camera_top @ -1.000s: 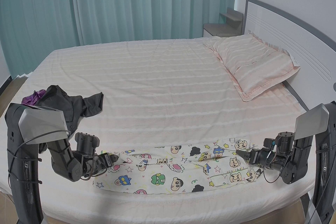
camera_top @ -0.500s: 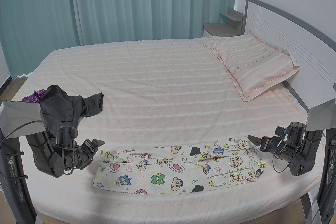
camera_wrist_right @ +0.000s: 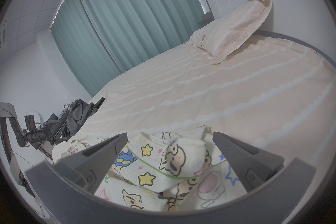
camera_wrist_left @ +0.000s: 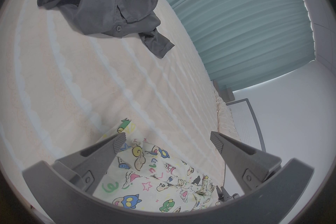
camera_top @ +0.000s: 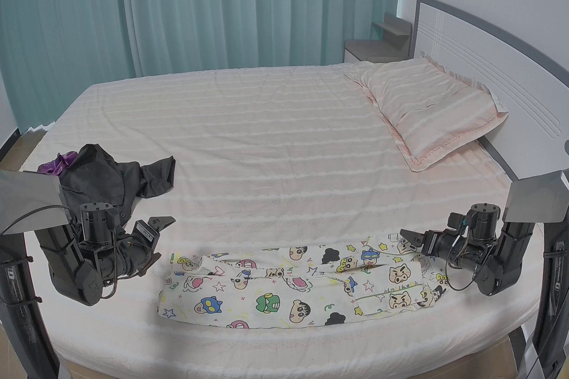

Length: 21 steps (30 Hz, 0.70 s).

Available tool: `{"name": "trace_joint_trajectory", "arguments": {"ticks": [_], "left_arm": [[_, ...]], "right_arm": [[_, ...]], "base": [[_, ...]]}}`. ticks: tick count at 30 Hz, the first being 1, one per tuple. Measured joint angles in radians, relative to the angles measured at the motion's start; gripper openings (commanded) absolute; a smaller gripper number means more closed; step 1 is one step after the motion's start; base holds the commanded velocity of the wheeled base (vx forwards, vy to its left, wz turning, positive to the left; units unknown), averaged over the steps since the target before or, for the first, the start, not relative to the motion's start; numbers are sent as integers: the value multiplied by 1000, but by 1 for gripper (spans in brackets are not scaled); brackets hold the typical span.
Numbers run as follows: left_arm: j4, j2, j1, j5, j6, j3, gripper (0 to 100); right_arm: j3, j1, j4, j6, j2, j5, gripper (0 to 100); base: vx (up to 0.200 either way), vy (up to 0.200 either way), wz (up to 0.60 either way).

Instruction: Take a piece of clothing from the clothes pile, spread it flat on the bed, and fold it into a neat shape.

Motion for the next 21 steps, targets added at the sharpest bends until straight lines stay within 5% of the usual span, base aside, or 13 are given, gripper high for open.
{"name": "trace_joint_trajectory", "arguments": {"ticks": [12, 13, 21], "left_arm": [[-50, 36, -13, 18, 0, 26, 100], [-51, 37, -13, 18, 0, 26, 100], [-51, 41, -12, 18, 0, 27, 100]], "right_arm": [[5, 22, -16, -9, 40, -2, 100], [5, 23, -19, -9, 43, -2, 0], [6, 23, -39, -11, 54, -6, 0]], "base": [[0, 0, 0], [0, 0, 0], [0, 0, 0]]}}
